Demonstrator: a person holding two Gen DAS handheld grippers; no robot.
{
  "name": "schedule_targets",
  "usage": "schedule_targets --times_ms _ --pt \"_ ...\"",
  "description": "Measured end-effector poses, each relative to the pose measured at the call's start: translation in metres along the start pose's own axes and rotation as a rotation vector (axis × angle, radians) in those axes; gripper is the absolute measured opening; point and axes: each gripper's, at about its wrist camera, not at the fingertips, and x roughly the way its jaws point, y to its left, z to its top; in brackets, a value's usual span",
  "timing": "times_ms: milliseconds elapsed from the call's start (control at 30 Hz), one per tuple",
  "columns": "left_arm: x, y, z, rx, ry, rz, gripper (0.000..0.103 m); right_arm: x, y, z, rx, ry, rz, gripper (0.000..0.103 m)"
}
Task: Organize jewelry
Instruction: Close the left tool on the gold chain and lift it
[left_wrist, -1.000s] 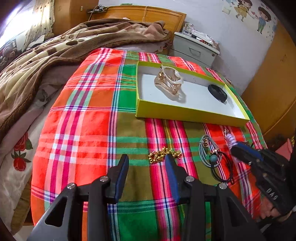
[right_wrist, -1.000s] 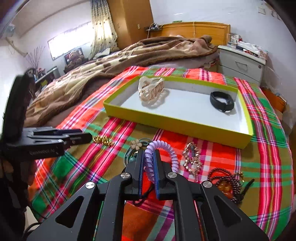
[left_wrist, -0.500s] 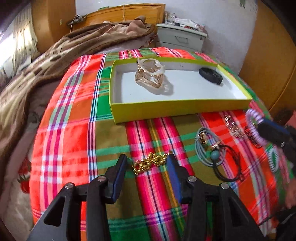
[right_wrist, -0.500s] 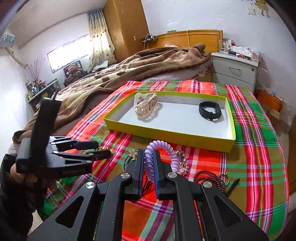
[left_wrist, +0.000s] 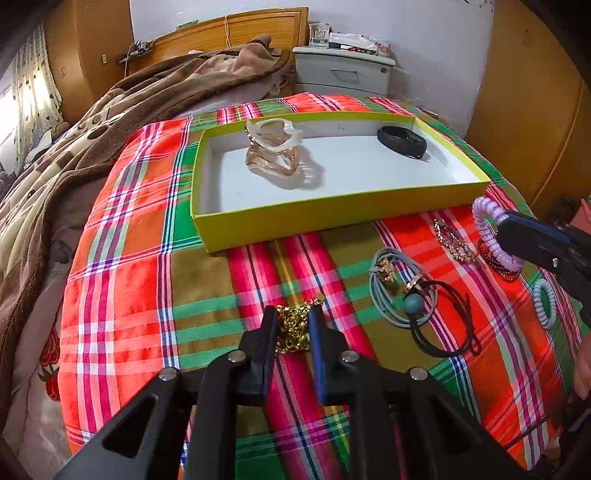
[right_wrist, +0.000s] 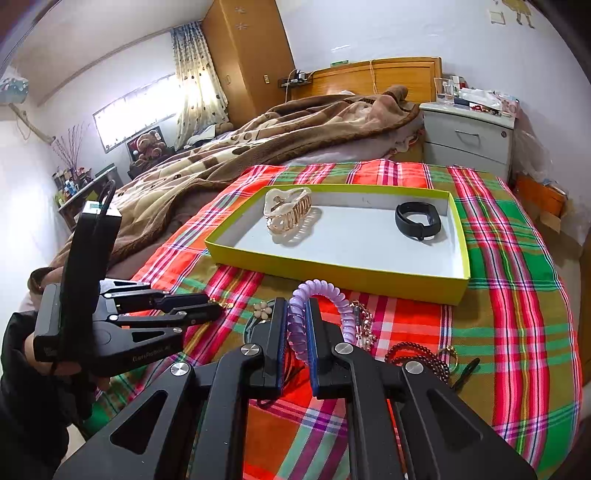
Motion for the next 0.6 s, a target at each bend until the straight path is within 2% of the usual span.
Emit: schedule_targets --times_ms 233,300,333,600 --pt "-0.003 0.001 -0.001 -0.013 -0.006 -0.026 0.014 0.001 0.000 0.001 -0.005 0.005 -0.005 0.010" --pt "-0.007 0.002 -0.001 -0.028 -0.017 -0.033 0.011 0.000 0.001 0.001 -0.007 0.003 -0.007 0.010" --pt "-0.010 0.003 0.000 -0.036 -0.027 -0.036 0.005 0.001 0.000 0.002 -0.006 0.001 -0.007 0.010" --pt "-0.021 0.010 0.002 -0.074 -0.052 -0.064 0.005 -0.002 0.001 0.002 -0.009 -0.007 -0.008 0.010"
